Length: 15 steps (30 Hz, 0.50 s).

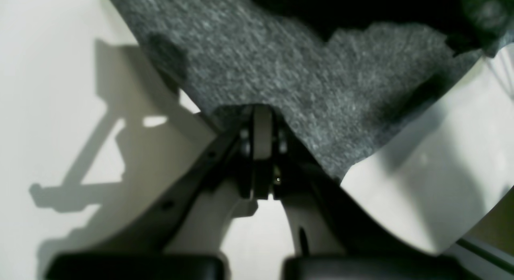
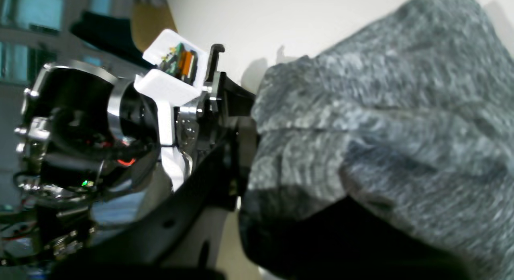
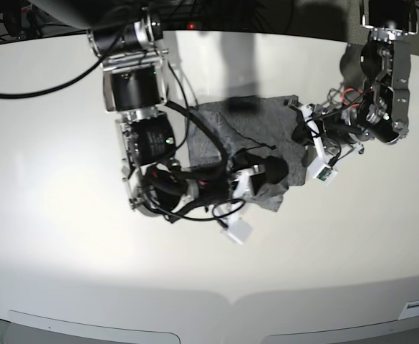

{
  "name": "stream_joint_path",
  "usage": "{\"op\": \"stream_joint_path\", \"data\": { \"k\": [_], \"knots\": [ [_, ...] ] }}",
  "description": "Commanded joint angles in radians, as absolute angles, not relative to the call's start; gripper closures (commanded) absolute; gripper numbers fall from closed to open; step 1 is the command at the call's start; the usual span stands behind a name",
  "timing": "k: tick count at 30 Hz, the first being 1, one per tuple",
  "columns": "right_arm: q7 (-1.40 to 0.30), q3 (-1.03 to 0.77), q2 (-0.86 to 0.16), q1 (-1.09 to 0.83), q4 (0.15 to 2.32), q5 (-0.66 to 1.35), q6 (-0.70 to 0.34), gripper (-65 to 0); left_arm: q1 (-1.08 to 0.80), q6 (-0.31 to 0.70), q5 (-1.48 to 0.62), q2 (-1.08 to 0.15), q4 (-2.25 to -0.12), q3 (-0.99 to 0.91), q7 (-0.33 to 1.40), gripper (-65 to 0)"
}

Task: Fold the T-shirt properly
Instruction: 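Grasp the other end with the right gripper and fold it over the stack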

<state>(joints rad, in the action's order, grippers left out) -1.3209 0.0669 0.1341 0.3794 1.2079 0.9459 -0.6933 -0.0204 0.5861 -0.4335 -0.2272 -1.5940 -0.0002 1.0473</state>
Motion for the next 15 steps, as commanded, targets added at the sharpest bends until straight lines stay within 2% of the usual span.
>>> {"op": "stream_joint_path", "data": {
  "k": [1,4,7,9,15],
  "knots": [
    [-1.305,0.067,0.157,0.41,1.227,0.967,-0.698,0.0,-0.012,0.59,-0.444,-0.234,-1.61,-0.005,1.042,0.0],
    [-1.302,0.076,0.157,0.41,1.227,0.942,-0.698,0.0,-0.011,0.59,-0.397,-0.234,-1.611,-0.005,1.048,0.0],
    [-1.3,0.086,0.157,0.41,1.227,0.942,-0.698,-17.1,-0.011,0.59,-0.316,-0.245,-1.617,-0.005,1.046,0.0],
    [-1.3,0.086,0.157,0.41,1.227,0.947,-0.698,-22.0,-0.011,0.584,-0.27,-0.259,-1.627,-0.005,1.046,0.0],
    [-1.305,0.087,0.157,0.41,1.227,1.09,-0.698,-22.2,-0.011,0.453,-0.13,-0.312,-1.699,-0.005,1.023,0.0]
  ]
}}
